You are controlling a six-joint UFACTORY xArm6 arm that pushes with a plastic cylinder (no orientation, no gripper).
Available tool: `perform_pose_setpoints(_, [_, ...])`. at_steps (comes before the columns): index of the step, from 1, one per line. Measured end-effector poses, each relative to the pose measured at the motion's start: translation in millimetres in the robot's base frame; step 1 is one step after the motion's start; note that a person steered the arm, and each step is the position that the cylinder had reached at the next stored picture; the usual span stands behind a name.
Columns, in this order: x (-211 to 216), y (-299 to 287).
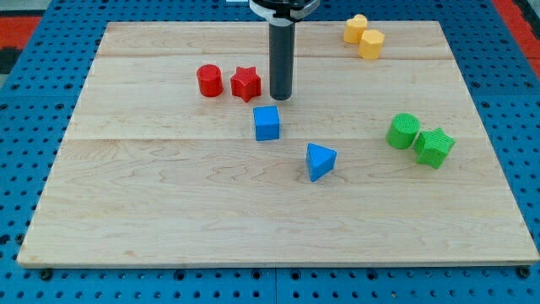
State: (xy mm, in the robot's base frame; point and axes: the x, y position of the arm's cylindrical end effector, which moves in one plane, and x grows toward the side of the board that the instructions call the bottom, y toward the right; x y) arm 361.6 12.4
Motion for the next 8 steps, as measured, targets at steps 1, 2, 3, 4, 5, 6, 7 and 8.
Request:
perform_pose_setpoints(1, [0, 1])
perform_pose_setpoints(2, [5, 9])
perform_pose_setpoints(3, [5, 10])
perform_pose_setpoints(4, [16, 8])
perform_pose_setpoints(5, [18, -31])
perform_pose_setpoints(6, [-27, -57])
perform_pose_setpoints(7, [-66, 20])
perform_pose_setpoints(8, [-61, -44])
